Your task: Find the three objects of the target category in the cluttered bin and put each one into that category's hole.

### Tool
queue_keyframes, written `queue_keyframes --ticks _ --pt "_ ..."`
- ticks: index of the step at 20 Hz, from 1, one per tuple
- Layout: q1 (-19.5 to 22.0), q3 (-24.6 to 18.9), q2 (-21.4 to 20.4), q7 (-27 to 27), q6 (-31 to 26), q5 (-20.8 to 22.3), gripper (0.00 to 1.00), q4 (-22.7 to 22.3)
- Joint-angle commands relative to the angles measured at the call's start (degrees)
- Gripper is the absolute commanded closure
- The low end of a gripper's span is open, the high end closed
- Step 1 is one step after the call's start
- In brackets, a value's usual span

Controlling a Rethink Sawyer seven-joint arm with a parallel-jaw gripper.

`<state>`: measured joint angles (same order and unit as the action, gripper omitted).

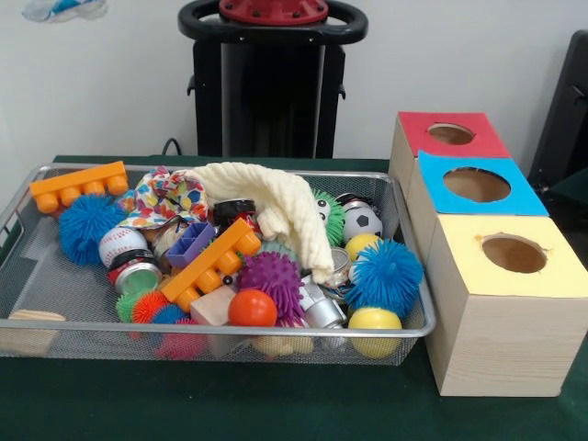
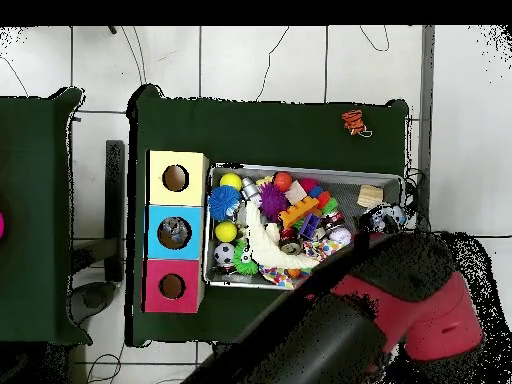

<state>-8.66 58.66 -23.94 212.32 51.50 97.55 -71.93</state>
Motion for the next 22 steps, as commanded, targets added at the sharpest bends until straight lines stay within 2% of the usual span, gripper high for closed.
queue_keyframes --ticks 1,8,14,18,22 --pt "1.9 -11.2 -4.4 10.4 8.5 -6.1 1.00 -3.5" --pt "3.3 -14.3 -7.5 9.4 8.9 -9.3 1.00 -4.3" --pt "5.4 -18.1 -11.1 5.7 7.6 -13.8 1.00 -6.6" --pt "4.9 -18.5 -10.1 5.2 6.0 -13.1 1.00 -7.0" --pt "3.6 -18.5 -9.0 7.2 2.8 -13.6 1.00 -6.1"
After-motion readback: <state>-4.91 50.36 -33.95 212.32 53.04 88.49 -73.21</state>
